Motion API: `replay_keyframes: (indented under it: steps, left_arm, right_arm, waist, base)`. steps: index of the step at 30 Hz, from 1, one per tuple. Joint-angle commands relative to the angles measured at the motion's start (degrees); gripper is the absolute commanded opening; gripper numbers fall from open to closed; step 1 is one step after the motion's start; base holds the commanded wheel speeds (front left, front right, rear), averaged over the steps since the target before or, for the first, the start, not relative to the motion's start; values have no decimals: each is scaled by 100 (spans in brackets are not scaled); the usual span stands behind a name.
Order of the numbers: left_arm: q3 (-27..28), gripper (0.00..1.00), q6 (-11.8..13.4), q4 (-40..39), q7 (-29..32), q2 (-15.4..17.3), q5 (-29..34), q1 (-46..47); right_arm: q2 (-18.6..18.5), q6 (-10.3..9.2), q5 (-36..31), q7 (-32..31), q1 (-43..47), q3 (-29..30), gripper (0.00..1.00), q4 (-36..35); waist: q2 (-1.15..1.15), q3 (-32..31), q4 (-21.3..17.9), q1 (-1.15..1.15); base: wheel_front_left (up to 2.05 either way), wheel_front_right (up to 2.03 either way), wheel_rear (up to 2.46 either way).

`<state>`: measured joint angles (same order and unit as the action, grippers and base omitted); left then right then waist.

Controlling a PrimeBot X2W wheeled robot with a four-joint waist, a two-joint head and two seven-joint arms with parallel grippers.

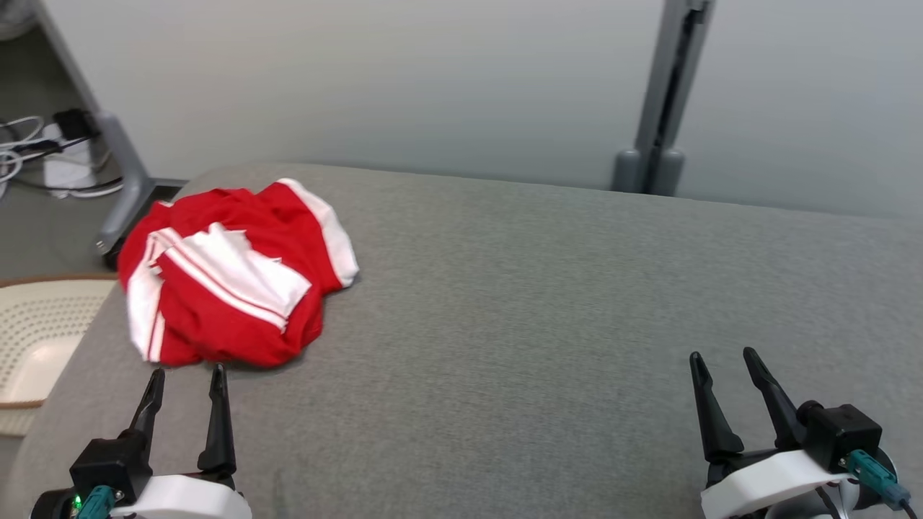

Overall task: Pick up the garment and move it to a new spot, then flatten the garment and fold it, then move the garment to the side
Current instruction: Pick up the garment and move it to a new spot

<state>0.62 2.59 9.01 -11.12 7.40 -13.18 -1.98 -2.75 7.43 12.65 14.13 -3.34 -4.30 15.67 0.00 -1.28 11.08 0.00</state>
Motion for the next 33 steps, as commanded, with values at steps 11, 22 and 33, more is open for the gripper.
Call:
replay_keyframes:
  steps: [11, 22, 33]
  left_arm:
    - [27, 100, 101, 36, -34, 122, -4, 0]
    - [58, 100, 162, -24, -16, 173, -89, -62]
    - [140, 100, 184, 23, -31, 200, -248, 40]
  right_arm:
    - [-28, 10, 100, 37, 89, -90, 100, 54]
    - [-30, 10, 125, 74, 29, -122, 100, 98]
    - [-33, 10, 101, 85, -69, -219, 100, 174]
  waist:
    - [0, -41, 1155, 0]
    - [0, 17, 1694, 0]
    - [0, 57, 1669, 0]
  base:
    - [0, 0, 0]
    - [0, 0, 0]
    - [0, 0, 0]
